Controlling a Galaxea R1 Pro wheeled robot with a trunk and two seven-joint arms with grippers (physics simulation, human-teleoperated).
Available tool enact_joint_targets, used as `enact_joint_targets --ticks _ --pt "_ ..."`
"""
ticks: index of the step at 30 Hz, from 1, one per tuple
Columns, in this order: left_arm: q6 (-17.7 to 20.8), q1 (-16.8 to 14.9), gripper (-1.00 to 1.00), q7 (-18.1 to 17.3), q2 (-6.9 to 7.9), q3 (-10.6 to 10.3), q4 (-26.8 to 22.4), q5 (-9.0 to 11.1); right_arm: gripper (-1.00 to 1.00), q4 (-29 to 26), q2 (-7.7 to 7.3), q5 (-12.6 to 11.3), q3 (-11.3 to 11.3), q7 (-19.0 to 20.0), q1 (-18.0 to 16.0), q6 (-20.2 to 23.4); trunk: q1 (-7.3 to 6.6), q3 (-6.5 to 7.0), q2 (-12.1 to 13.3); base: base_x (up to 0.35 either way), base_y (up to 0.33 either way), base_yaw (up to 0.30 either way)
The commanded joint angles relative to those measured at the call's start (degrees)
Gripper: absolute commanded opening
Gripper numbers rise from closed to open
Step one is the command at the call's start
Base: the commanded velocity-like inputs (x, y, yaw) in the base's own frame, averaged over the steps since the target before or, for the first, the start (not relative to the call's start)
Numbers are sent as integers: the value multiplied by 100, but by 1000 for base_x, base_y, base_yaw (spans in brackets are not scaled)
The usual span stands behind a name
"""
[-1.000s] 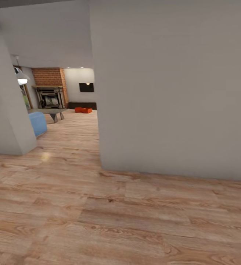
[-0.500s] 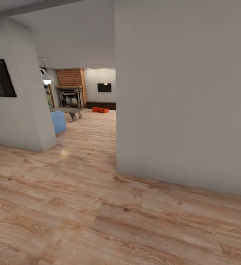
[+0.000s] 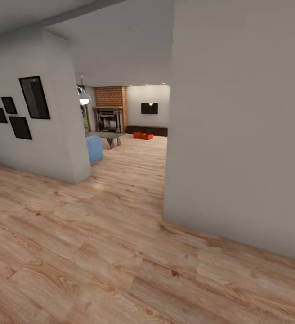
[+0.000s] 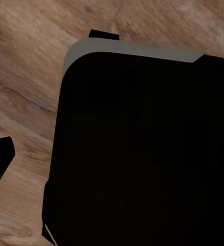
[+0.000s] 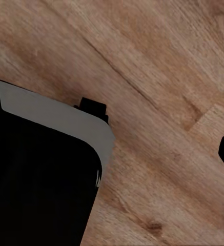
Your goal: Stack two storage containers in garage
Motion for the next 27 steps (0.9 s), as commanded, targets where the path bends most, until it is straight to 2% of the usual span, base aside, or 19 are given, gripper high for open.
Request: enact_joint_targets --ticks 1,14,27 --pt "-5 -1 100 6 -1 3 -3 31 100 14 0 -54 46 10 -6 -32 3 -2 -2 323 88 281" --pt "-7 -1 100 6 -1 3 -3 31 100 14 -5 -50 46 19 -6 -32 3 22 -2 323 88 257" --pt "-7 -1 100 6 -1 3 -3 31 100 14 -19 6 70 13 -6 -29 3 23 -2 323 88 17"
